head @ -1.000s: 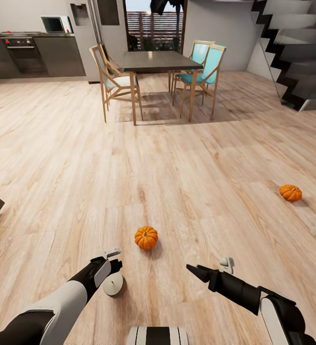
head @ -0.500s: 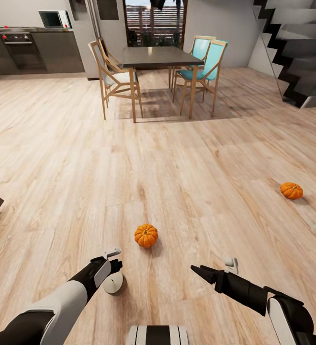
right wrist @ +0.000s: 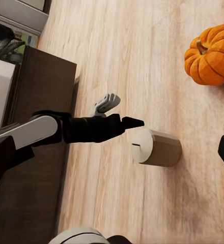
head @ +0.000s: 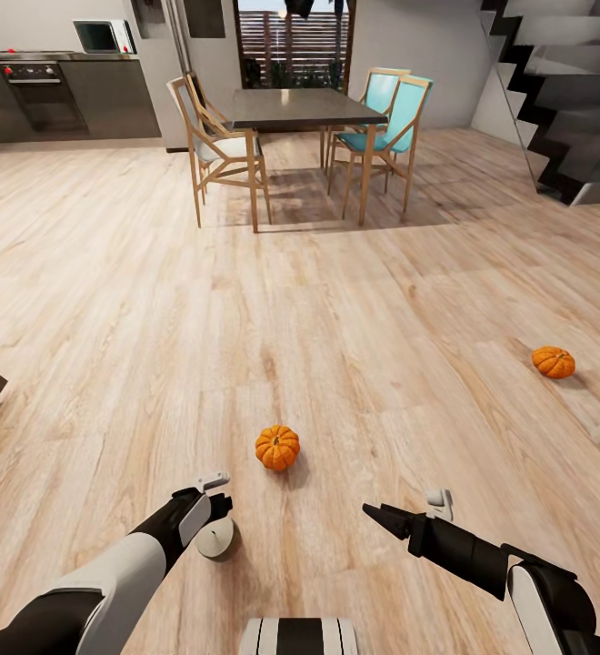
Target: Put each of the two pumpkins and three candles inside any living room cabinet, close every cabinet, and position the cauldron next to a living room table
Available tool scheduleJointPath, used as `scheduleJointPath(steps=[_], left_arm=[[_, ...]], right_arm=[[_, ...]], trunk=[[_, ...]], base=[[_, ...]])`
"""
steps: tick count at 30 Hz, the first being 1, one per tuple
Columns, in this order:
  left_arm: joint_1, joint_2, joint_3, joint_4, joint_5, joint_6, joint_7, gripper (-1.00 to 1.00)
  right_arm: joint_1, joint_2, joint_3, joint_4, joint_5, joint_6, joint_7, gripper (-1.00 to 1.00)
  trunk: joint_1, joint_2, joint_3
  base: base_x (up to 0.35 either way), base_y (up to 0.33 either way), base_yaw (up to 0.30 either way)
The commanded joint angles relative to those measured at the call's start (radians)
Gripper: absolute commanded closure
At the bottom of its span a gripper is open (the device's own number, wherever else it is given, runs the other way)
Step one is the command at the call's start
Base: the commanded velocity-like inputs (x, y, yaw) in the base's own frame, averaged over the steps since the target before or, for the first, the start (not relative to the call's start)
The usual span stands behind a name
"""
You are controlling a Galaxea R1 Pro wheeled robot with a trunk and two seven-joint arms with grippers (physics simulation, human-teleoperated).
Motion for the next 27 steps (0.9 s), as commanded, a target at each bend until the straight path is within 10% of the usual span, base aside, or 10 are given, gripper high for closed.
scheduleJointPath(steps=[1,27], left_arm=[[0.000,0.000,0.002,-0.002,0.005,0.005,0.005,-1.00],[0.000,0.000,0.002,-0.001,0.005,0.010,0.005,-1.00]], right_arm=[[0.000,0.000,-0.001,0.000,-0.002,0.005,0.002,-1.00],[0.000,0.000,-0.001,0.000,0.002,0.006,0.001,-1.00]], trunk=[[0.000,0.000,-0.001],[0.003,-0.002,-0.024]], base=[[0.000,0.000,0.000],[0.000,0.000,0.000]])
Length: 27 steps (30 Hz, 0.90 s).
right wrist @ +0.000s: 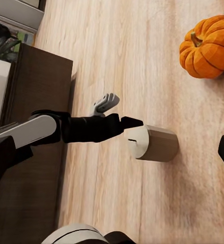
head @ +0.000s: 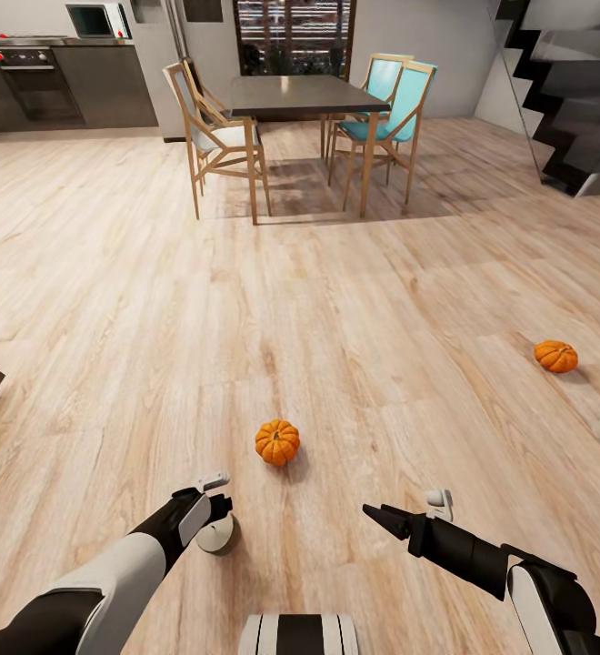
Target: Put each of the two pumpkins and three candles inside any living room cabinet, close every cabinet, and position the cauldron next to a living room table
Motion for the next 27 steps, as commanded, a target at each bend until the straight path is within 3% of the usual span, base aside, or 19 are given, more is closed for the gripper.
scheduleJointPath(steps=[1,27], left_arm=[[0.000,0.000,0.002,-0.002,0.005,0.005,0.005,-1.00],[0.000,-0.002,0.002,-0.002,0.005,0.046,0.007,-1.00]], right_arm=[[0.000,0.000,-0.001,0.000,-0.002,0.005,0.002,-1.00],[0.000,0.000,-0.001,0.000,-0.002,0.005,0.002,-1.00]], trunk=[[0.000,0.000,-0.001],[0.000,0.000,-0.001]], base=[[0.000,0.000,0.000],[0.000,0.000,0.000]])
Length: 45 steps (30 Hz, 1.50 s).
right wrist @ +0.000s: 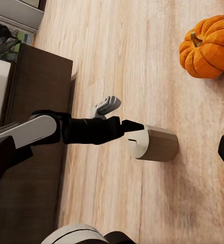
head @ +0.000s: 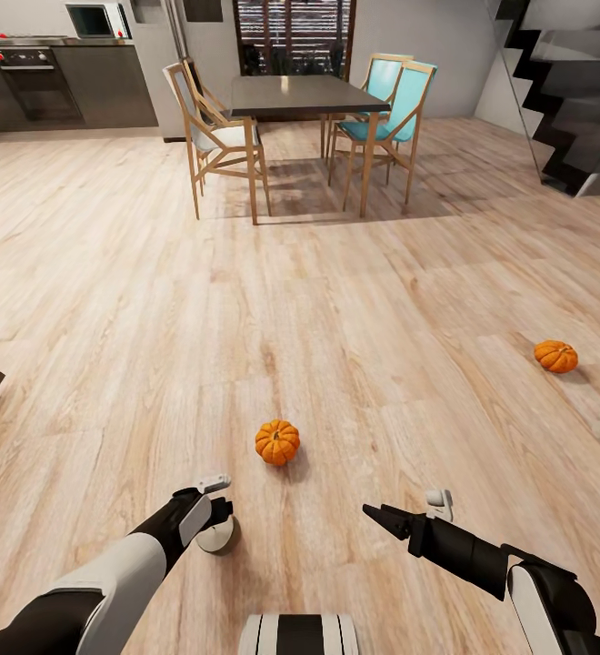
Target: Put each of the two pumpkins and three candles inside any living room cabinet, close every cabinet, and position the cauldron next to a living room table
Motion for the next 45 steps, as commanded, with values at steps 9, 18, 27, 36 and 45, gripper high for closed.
scheduleJointPath(steps=[9,18,27,36,45], left_arm=[[0.000,-0.002,0.002,-0.002,0.006,0.005,0.003,-1.00],[0.000,-0.002,0.002,-0.002,0.006,0.005,0.001,-1.00],[-0.001,-0.001,0.002,-0.002,0.006,0.005,-0.030,-1.00],[-0.001,-0.001,0.002,-0.002,0.006,0.004,-0.036,-1.00],[-0.001,0.000,0.002,-0.002,0.006,0.003,-0.036,-1.00]], right_arm=[[0.000,0.000,-0.001,0.000,-0.002,0.005,0.002,-1.00],[0.000,0.000,-0.001,0.000,-0.002,0.005,0.002,-1.00],[0.000,0.000,-0.001,0.000,-0.002,0.005,0.002,-1.00],[0.000,0.000,-0.001,0.000,-0.001,0.005,0.002,-1.00],[0.000,0.000,-0.001,0.000,-0.001,0.005,0.002,-1.00]], trunk=[[0.000,0.000,-0.001],[0.000,0.000,-0.001],[0.000,0.000,-0.001],[0.003,-0.002,-0.028],[0.003,-0.002,-0.028]], base=[[0.000,0.000,0.000],[0.000,0.000,0.000],[0.000,0.000,0.000],[0.000,0.000,0.000],[0.000,0.000,0.000]])
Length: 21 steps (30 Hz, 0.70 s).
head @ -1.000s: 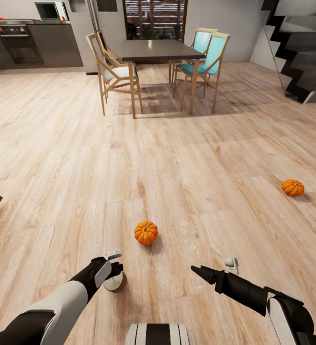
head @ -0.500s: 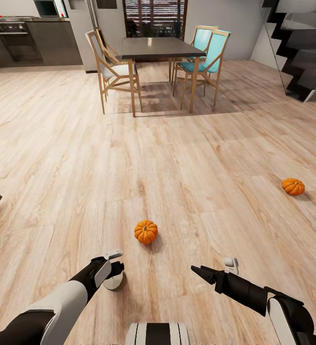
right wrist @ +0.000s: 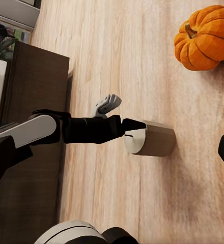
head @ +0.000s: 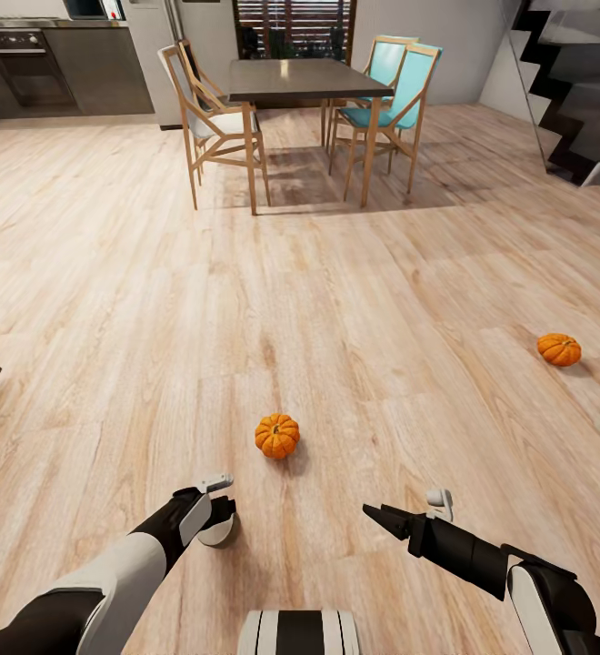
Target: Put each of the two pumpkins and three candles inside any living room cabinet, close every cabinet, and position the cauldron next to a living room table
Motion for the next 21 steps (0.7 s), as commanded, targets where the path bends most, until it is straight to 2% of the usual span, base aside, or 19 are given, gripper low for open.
scheduleJointPath(steps=[1,3,8,21], left_arm=[[0.000,0.000,0.002,-0.002,0.007,0.005,0.006,-1.00],[0.000,0.000,0.002,-0.002,0.007,0.005,0.006,-1.00],[0.000,0.000,0.002,-0.002,0.007,0.005,0.006,-1.00],[0.000,0.000,0.002,-0.002,0.007,0.005,0.005,-1.00]], right_arm=[[0.000,0.000,-0.001,0.000,-0.001,0.005,0.002,-1.00],[0.000,0.000,-0.001,0.000,-0.001,0.005,0.002,-1.00],[0.000,0.000,-0.001,0.000,-0.001,0.005,0.002,-1.00],[0.000,0.000,-0.001,0.001,-0.001,0.005,0.002,-1.00]], trunk=[[0.000,0.000,-0.001],[0.000,0.000,-0.001],[0.002,-0.001,-0.020],[0.002,-0.001,-0.020]], base=[[0.000,0.000,0.000],[0.000,0.000,0.000],[0.000,0.000,0.000],[0.000,0.000,0.000]])
